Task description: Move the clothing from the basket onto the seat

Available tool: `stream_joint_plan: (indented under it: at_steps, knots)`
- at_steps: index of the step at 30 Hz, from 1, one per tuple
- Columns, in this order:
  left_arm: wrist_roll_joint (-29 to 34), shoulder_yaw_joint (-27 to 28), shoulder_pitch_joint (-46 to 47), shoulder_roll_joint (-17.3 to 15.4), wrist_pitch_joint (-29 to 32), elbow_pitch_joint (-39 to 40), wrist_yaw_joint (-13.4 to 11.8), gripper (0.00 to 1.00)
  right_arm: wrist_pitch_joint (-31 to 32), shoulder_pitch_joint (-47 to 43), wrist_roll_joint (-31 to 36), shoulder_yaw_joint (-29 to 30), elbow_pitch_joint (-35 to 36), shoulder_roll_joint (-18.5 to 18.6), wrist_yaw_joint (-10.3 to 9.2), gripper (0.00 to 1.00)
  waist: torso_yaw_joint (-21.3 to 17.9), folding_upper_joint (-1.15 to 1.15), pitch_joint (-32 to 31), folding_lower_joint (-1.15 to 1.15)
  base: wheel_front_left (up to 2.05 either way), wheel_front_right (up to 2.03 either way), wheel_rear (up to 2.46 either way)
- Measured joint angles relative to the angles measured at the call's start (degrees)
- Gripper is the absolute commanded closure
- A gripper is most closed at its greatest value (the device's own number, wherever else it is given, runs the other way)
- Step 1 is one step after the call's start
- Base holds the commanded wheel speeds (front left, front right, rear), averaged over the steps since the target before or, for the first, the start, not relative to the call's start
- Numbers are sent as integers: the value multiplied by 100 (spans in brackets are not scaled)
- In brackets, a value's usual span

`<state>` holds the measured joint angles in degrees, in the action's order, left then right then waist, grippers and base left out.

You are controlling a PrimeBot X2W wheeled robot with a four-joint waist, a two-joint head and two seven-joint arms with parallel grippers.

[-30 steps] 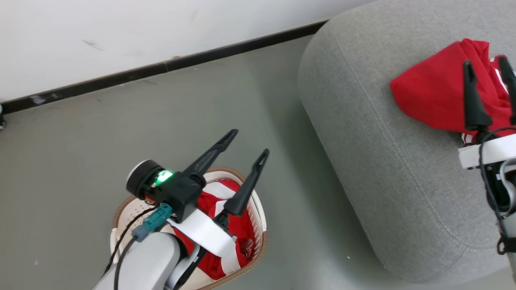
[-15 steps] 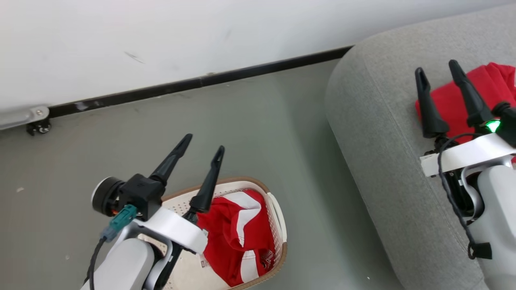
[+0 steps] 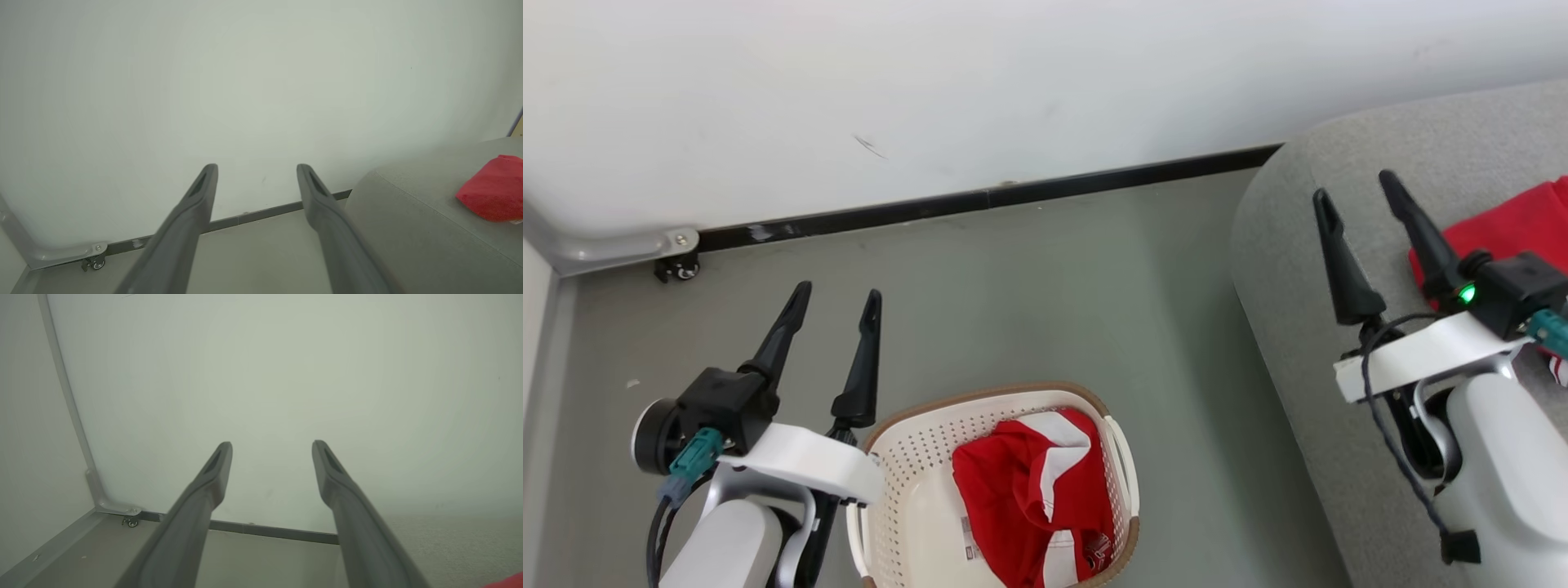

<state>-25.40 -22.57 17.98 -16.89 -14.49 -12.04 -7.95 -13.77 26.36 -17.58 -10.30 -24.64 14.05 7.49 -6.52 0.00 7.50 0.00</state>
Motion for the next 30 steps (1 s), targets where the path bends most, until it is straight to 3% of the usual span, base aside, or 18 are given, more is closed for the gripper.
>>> stream_joint_plan:
  at_steps: [17,30]
  knots:
    - [213,456,-694,55,1,-174,-454,0,-9,-789,253,485,37,-499,0,0,299,0,-427,0,0,0,0]
    - [304,691,-1180,129,0,-48,-625,0,-8,-1518,422,712,68,-870,0,0,350,0,-654,0,0,0,0]
